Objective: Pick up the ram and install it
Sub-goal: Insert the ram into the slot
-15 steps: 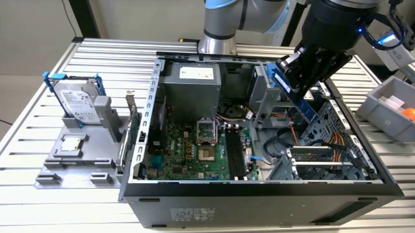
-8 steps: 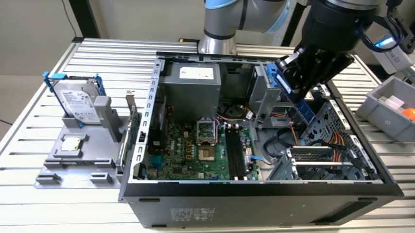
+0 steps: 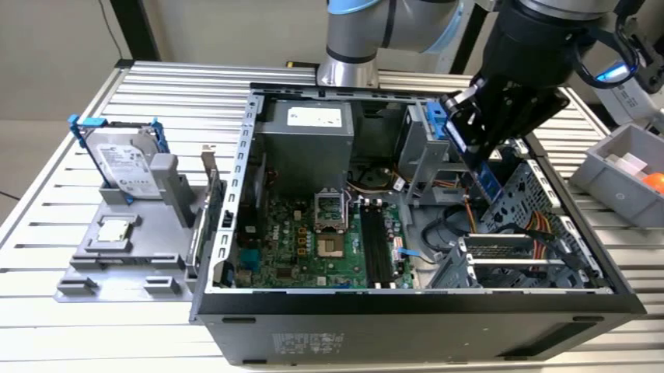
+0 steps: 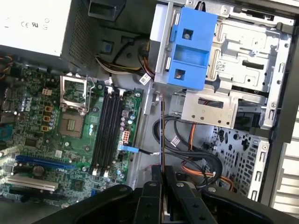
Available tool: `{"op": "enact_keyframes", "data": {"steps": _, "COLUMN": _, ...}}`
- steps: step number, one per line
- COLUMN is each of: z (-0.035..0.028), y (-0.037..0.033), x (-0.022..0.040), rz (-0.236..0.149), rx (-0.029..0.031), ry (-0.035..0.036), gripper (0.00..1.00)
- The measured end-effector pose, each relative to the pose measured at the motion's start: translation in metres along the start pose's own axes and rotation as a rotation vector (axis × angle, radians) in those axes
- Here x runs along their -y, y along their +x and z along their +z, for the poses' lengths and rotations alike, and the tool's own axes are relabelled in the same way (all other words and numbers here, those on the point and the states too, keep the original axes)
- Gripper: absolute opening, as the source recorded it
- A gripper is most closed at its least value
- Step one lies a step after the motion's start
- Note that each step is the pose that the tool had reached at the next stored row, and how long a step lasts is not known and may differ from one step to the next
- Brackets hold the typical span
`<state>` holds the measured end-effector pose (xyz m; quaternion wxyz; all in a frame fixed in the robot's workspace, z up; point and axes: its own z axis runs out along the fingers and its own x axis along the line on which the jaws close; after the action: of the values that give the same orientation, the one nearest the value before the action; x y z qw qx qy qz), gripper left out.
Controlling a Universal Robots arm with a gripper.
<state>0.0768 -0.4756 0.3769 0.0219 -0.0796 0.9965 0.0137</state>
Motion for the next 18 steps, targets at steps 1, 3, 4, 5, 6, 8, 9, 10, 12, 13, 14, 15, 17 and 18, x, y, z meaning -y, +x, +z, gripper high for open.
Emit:
{"op": "enact_keyframes", "data": {"steps": 1, "z": 0.0002, "y": 0.0001, "x": 0.0005, "rz": 0.005, "rx": 0.0001, "ry": 0.0003, "gripper": 0.0}}
{"op": "enact_keyframes", "data": {"steps": 3, "z": 0.0007, "y": 0.0008, "x": 0.0013, "rz": 0.011, "rx": 0.0002, "ry": 0.0005, "gripper": 0.0}}
{"op": "enact_keyframes", "data": {"steps": 4, "z": 0.0009, "y": 0.0014, "x": 0.0017, "rz": 0.014, "rx": 0.0003, "ry": 0.0007, "gripper": 0.0}}
{"op": "enact_keyframes", "data": {"steps": 5, "z": 0.0011, "y": 0.0018, "x": 0.002, "rz": 0.017, "rx": 0.0004, "ry": 0.0008, "gripper": 0.0}}
{"op": "enact_keyframes", "data": {"steps": 6, "z": 0.0014, "y": 0.0023, "x": 0.0023, "rz": 0.02, "rx": 0.0005, "ry": 0.0008, "gripper": 0.0}}
{"op": "enact_keyframes", "data": {"steps": 8, "z": 0.0018, "y": 0.0034, "x": 0.0028, "rz": 0.027, "rx": 0.0006, "ry": 0.0015, "gripper": 0.0}}
{"op": "enact_keyframes", "data": {"steps": 9, "z": 0.0019, "y": 0.0042, "x": 0.003, "rz": 0.029, "rx": 0.0006, "ry": 0.0016, "gripper": 0.0}}
{"op": "enact_keyframes", "data": {"steps": 10, "z": 0.0021, "y": 0.005, "x": 0.0031, "rz": 0.032, "rx": 0.0007, "ry": 0.0018, "gripper": 0.0}}
{"op": "enact_keyframes", "data": {"steps": 12, "z": 0.0026, "y": 0.0067, "x": 0.0032, "rz": 0.038, "rx": 0.0008, "ry": 0.002, "gripper": 0.0}}
{"op": "enact_keyframes", "data": {"steps": 13, "z": 0.0028, "y": 0.0075, "x": 0.0033, "rz": 0.041, "rx": 0.0009, "ry": 0.0021, "gripper": 0.0}}
{"op": "enact_keyframes", "data": {"steps": 14, "z": 0.003, "y": 0.0084, "x": 0.0034, "rz": 0.043, "rx": 0.001, "ry": 0.0022, "gripper": 0.0}}
{"op": "enact_keyframes", "data": {"steps": 15, "z": 0.0032, "y": 0.0092, "x": 0.0035, "rz": 0.046, "rx": 0.0011, "ry": 0.0022, "gripper": 0.0}}
{"op": "enact_keyframes", "data": {"steps": 17, "z": 0.0036, "y": 0.0109, "x": 0.0036, "rz": 0.052, "rx": 0.0012, "ry": 0.0025, "gripper": 0.0}}
{"op": "enact_keyframes", "data": {"steps": 18, "z": 0.0037, "y": 0.0117, "x": 0.0038, "rz": 0.054, "rx": 0.0013, "ry": 0.0027, "gripper": 0.0}}
